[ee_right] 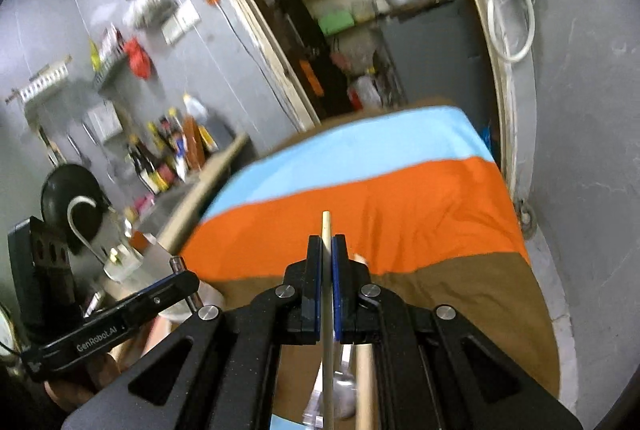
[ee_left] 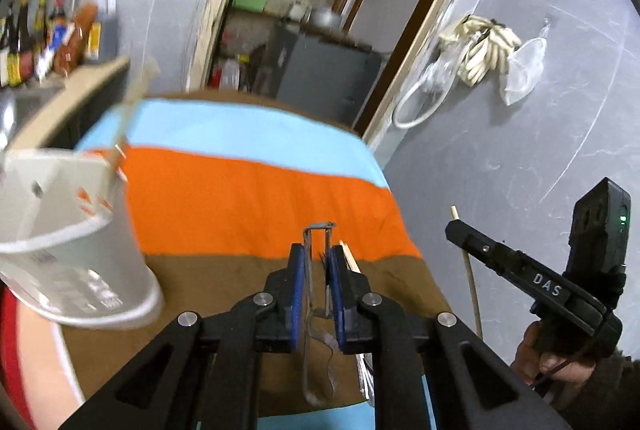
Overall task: Organize utensils
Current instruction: 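Lift the fork and chopstick and carry both over the white basket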
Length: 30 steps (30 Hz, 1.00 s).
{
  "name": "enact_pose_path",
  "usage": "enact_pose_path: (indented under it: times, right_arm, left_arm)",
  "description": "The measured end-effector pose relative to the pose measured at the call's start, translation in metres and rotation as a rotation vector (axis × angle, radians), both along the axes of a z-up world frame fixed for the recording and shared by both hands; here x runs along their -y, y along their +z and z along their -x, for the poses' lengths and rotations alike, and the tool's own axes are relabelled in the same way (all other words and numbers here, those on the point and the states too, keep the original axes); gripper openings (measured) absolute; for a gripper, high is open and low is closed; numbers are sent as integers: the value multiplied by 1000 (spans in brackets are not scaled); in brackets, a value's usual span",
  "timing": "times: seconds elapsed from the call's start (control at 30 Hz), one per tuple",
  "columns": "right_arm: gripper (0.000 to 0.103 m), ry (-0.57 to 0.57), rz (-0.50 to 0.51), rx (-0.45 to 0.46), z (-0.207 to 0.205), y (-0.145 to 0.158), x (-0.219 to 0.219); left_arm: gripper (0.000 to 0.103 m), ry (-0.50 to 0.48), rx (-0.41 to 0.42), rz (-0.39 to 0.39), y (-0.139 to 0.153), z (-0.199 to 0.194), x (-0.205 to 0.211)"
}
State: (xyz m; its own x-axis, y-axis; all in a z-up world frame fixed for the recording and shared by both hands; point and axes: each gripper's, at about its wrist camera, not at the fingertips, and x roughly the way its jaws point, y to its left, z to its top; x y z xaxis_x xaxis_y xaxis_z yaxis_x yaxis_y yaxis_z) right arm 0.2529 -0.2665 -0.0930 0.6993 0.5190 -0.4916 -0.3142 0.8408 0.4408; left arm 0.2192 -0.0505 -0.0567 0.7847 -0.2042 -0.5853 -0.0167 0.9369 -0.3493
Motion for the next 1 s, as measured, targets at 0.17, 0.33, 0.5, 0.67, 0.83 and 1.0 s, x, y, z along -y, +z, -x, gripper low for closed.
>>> enact_pose_path:
  times: [0.17,0.33,0.5,0.67,0.83,1.0]
  right_arm:
    - [4,-17,-80,134,22,31,-19]
    - [4,-24,-129,274,42,57,-52]
    - [4,8,-157,363,51,74,-96]
    - [4,44,-226,421,56,91,-135]
    - [4,88,-291,470,53,109,-176]
    - [4,63,-339,509,43,117,-211]
  left_arm:
    - [12,-11,66,-12,31,12,-23]
    - [12,-19,110,-11,57,32,-52]
    - [12,15,132,-6,74,52,-89]
    - [12,90,163,-16,94,72,-138]
    - [12,182,211,-2,111,83,-186]
    - [12,266,238,-37,120,84,-219]
